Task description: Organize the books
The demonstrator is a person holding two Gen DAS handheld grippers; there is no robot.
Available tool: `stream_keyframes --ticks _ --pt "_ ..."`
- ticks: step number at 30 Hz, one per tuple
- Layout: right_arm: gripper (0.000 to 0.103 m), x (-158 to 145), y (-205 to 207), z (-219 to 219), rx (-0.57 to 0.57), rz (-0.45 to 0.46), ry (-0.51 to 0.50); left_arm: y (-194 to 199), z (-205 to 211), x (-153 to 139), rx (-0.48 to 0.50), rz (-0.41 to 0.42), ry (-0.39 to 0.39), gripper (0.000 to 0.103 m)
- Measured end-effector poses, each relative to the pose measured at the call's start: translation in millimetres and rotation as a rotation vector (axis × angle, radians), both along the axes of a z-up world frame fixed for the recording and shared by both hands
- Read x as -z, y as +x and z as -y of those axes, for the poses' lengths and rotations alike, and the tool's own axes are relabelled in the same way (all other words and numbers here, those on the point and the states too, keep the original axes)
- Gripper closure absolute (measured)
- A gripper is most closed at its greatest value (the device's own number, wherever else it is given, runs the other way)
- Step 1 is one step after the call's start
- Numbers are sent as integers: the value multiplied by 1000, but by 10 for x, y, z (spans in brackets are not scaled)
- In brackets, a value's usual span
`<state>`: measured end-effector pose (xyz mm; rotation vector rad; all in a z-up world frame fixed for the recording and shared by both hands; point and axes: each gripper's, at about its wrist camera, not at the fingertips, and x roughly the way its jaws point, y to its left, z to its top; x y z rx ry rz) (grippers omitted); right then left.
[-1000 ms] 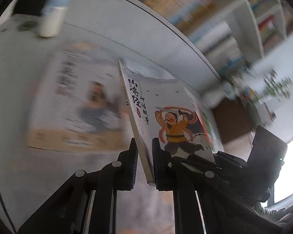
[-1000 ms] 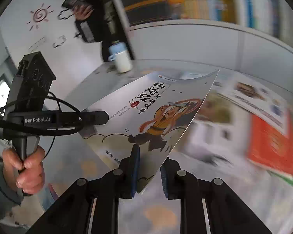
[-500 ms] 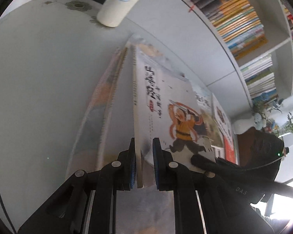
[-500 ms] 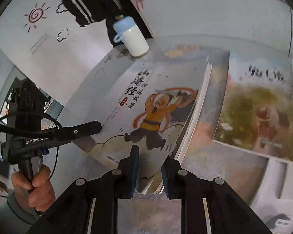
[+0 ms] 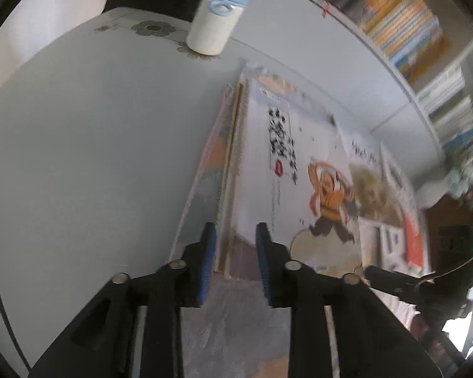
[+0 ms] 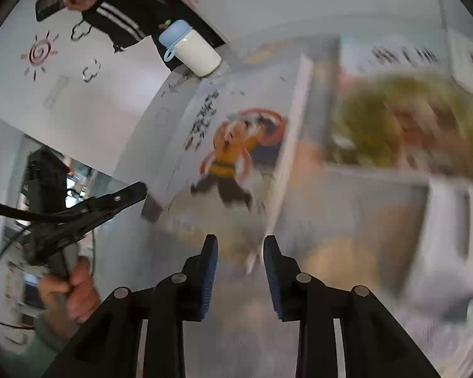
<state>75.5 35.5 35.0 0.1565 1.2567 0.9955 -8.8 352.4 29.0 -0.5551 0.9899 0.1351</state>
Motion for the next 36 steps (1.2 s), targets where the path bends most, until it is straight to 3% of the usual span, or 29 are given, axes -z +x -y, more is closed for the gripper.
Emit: stream_keyframes --ticks 5,7,9,11,17,23,28,33,35,36 --pt "55 32 -140 730 116 -30 -6 118 327 -164 88 18 33 73" --pt "47 21 -211 1139 207 -40 4 202 523 -273 136 27 84 72" --pt "43 -13 -288 1481 294 -44 13 265 698 -353 178 35 110 65" --pt "43 -44 -358 1865 397 -43 25 323 854 -419 209 42 123 50" --pt "43 -145 -421 2721 616 -14 27 608 1379 -541 330 83 28 48" --pt "43 -292 -331 3040 662 45 -4 1051 2014 -491 414 73 -17 48" --pt "43 -323 8 3202 679 85 -50 1559 2361 -489 431 67 26 48" --pt "42 -271 560 3283 705 134 -89 2265 2532 -278 411 16 83 48" --pt "43 -240 824 3198 701 170 -171 2484 2573 -189 394 6 98 50" --pt "49 -226 949 3121 688 199 -229 2542 2567 -163 383 4 104 50"
